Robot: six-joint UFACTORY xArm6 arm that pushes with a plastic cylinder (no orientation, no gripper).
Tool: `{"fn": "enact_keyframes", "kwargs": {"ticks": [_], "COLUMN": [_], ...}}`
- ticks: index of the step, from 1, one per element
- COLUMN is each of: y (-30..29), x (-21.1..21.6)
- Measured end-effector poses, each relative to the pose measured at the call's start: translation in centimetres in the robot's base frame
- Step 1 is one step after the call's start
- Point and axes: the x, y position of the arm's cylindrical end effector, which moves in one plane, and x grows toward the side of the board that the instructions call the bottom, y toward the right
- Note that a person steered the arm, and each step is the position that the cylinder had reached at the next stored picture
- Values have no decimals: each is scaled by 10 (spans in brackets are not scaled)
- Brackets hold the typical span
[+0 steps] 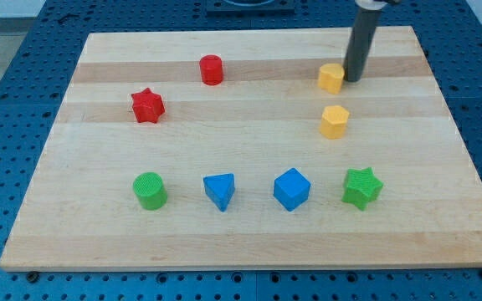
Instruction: Move the yellow heart to the center
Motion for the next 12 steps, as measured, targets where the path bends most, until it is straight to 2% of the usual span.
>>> {"fn": "enact_keyframes", "kwargs": {"ticks": [3,6,8,10,12], "y": [-74,-98,-127,-131,-138], "x": [0,35,22,59,65]}}
